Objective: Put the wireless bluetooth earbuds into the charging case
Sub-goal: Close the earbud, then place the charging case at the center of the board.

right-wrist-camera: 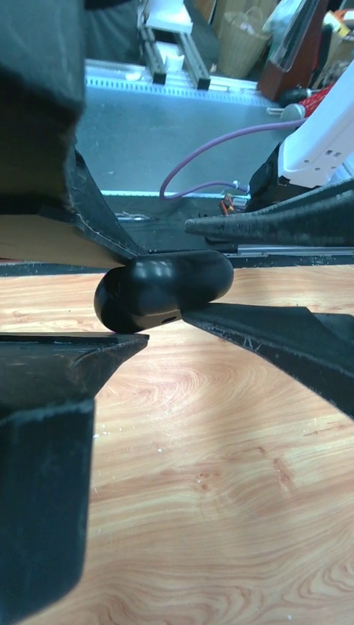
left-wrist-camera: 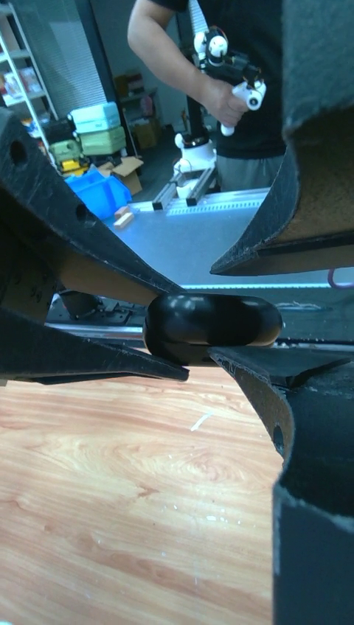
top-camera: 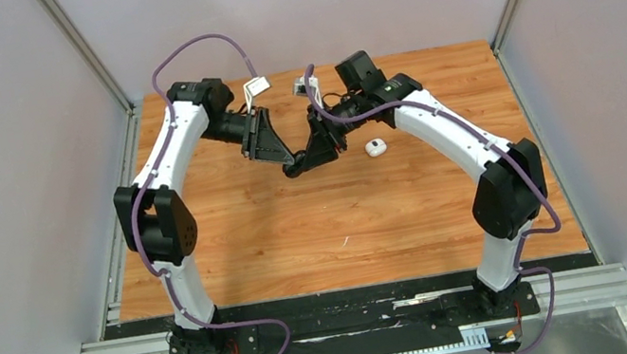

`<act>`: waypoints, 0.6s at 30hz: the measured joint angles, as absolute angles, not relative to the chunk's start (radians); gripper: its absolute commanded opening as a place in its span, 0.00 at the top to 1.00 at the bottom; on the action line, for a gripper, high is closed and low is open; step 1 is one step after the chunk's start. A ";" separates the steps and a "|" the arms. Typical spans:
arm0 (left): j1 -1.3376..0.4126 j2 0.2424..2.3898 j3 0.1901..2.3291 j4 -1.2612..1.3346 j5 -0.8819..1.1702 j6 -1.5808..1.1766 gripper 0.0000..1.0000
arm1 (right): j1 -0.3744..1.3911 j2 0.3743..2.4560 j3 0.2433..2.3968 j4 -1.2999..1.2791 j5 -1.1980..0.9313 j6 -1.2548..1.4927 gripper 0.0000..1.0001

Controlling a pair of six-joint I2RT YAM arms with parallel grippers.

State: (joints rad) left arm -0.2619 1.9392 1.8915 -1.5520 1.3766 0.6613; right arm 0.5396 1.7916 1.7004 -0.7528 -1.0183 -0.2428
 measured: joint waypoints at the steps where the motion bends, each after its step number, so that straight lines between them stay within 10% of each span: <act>1: -0.264 1.937 1.892 -1.551 1.370 0.665 0.53 | 0.538 1.796 1.700 -0.750 -1.019 -0.221 0.86; 18: -0.288 1.604 1.476 -0.791 1.035 0.068 0.46 | 0.438 1.890 1.564 -0.510 -1.158 0.258 0.82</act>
State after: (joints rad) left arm -0.2882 1.6043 1.4757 -0.7914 1.0348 0.0681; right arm 0.4381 1.8900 1.5639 -0.5098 -1.1576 0.2581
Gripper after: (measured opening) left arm 0.524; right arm 0.301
